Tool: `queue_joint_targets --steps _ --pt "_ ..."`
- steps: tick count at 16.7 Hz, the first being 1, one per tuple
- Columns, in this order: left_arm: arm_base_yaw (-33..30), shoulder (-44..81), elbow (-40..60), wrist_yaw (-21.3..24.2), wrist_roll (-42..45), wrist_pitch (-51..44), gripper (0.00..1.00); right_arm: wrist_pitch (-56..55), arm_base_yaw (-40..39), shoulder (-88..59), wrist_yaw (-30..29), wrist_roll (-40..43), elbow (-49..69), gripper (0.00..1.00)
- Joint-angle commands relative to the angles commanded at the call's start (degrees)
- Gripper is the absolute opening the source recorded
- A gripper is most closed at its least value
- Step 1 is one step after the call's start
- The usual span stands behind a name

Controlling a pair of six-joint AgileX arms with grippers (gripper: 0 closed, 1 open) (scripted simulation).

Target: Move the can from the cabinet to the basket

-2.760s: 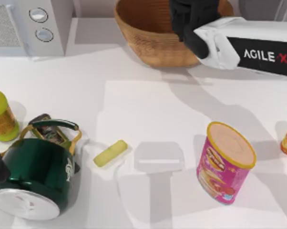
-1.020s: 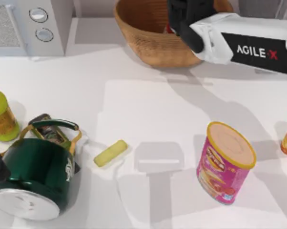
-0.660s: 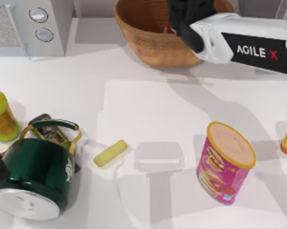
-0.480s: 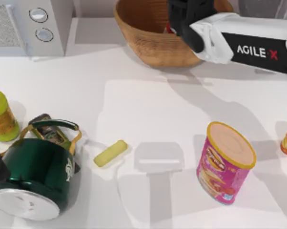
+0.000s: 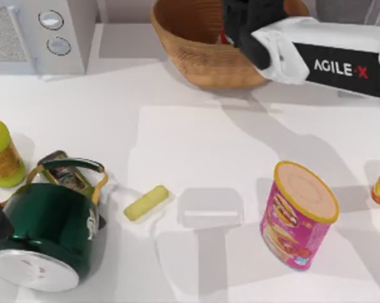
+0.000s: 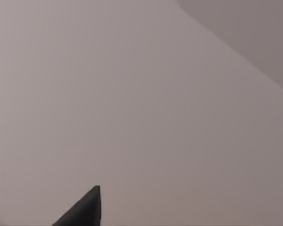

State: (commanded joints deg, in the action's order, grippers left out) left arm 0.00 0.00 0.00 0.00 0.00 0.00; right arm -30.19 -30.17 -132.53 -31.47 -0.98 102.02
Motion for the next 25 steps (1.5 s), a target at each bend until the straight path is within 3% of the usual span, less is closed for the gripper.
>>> queue_joint_targets --steps 9,13,17,25 --pt "0.0 0.0 0.0 0.0 0.0 0.0 1.00 0.0 0.0 0.5 0.3 0.0 -0.4 1.00" --pt "0.0 0.0 0.0 0.0 0.0 0.0 1.00 0.7 2.7 8.6 3.4 -0.1 -6.0 1.00" --pt "0.0 0.0 0.0 0.0 0.0 0.0 1.00 2.7 8.3 26.4 8.8 -0.1 -19.0 1.00" --pt "0.0 0.0 0.0 0.0 0.0 0.0 1.00 11.4 20.4 75.6 20.9 0.4 -54.9 1.00"
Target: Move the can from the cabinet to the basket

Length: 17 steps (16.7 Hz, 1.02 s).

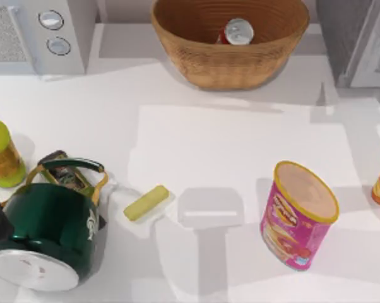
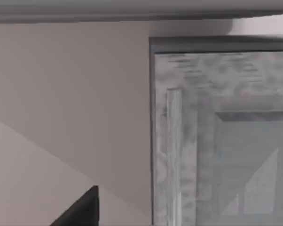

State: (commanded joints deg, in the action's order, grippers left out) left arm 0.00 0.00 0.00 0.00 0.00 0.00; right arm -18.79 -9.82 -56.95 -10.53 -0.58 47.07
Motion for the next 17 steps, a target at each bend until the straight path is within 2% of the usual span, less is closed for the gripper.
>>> queue_joint_targets --steps 6,10,13,17 --pt "0.0 0.0 0.0 0.0 0.0 0.0 1.00 9.6 6.1 33.0 6.7 0.3 -26.8 1.00" --pt "0.0 0.0 0.0 0.0 0.0 0.0 1.00 15.4 8.4 48.6 9.3 0.6 -39.9 1.00" --pt "0.0 0.0 0.0 0.0 0.0 0.0 1.00 18.1 9.4 55.2 10.4 0.7 -45.7 1.00" --pt "0.0 0.0 0.0 0.0 0.0 0.0 1.00 18.8 9.8 57.0 10.5 0.6 -47.1 1.00"
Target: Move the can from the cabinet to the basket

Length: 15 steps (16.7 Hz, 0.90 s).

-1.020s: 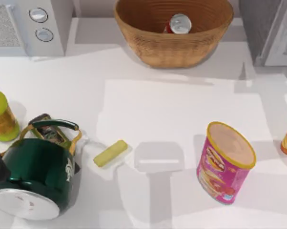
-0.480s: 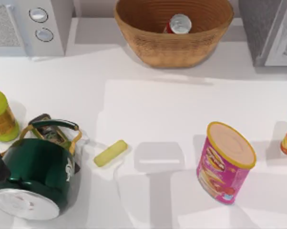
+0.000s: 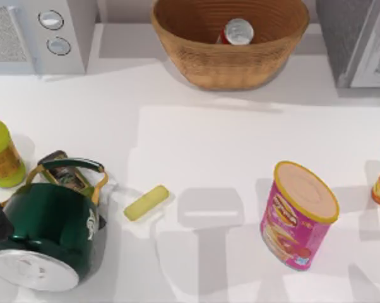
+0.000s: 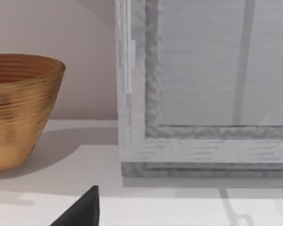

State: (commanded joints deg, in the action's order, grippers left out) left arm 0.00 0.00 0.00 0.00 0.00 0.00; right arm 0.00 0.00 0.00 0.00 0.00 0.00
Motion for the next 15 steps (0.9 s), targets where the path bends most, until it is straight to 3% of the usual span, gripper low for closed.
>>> queue_joint_targets --steps 7,15 --pt "0.0 0.0 0.0 0.0 0.0 0.0 1.00 -3.8 2.2 -3.4 2.7 -1.1 2.5 1.00" --pt "0.0 0.0 0.0 0.0 0.0 0.0 1.00 -34.6 23.9 -35.8 23.9 -5.2 15.0 1.00"
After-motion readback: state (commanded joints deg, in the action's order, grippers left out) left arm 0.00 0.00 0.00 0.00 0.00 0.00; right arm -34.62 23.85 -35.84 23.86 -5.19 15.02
